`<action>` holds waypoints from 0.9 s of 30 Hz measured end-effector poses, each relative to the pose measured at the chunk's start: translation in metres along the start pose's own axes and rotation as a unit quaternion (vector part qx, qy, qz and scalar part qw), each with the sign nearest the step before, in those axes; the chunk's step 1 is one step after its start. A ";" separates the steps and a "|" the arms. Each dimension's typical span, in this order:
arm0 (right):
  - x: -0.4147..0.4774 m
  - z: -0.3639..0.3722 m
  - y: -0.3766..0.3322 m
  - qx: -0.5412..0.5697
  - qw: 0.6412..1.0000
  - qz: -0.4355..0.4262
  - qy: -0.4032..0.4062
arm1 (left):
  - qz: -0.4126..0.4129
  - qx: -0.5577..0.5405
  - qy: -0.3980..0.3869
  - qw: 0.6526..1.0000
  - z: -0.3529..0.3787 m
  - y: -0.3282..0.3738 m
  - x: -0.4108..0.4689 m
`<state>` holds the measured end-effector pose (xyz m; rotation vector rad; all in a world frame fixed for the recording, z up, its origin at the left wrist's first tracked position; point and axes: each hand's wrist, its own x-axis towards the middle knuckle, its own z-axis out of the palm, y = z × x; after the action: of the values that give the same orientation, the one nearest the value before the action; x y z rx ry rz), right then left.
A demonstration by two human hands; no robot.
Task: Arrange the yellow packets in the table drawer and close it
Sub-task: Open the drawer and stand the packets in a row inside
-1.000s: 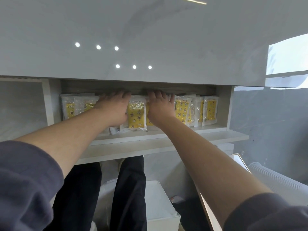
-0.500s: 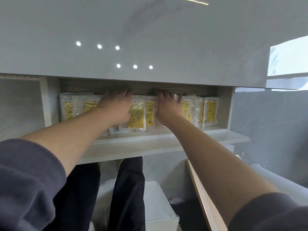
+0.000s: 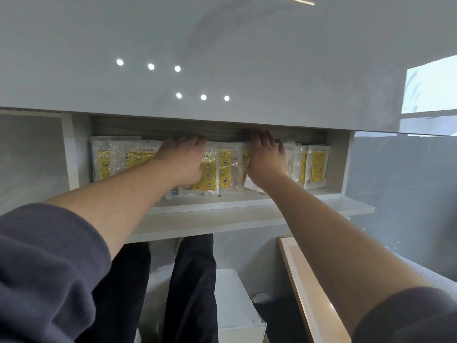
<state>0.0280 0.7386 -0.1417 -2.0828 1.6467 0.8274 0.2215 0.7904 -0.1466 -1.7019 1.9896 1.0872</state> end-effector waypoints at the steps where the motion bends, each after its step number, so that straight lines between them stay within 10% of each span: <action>1: 0.001 0.001 0.003 -0.012 1.000 0.012 -0.011 | 0.000 0.001 0.000 1.000 0.000 0.000 0.000; 27: 0.001 0.006 0.040 -0.054 0.998 -0.002 -0.026 | -0.027 -0.020 0.053 0.998 0.004 0.022 0.013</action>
<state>-0.0120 0.7312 -0.1440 -2.1164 1.6034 0.9802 0.1968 0.7840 -0.1506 -1.8595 1.9835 1.0465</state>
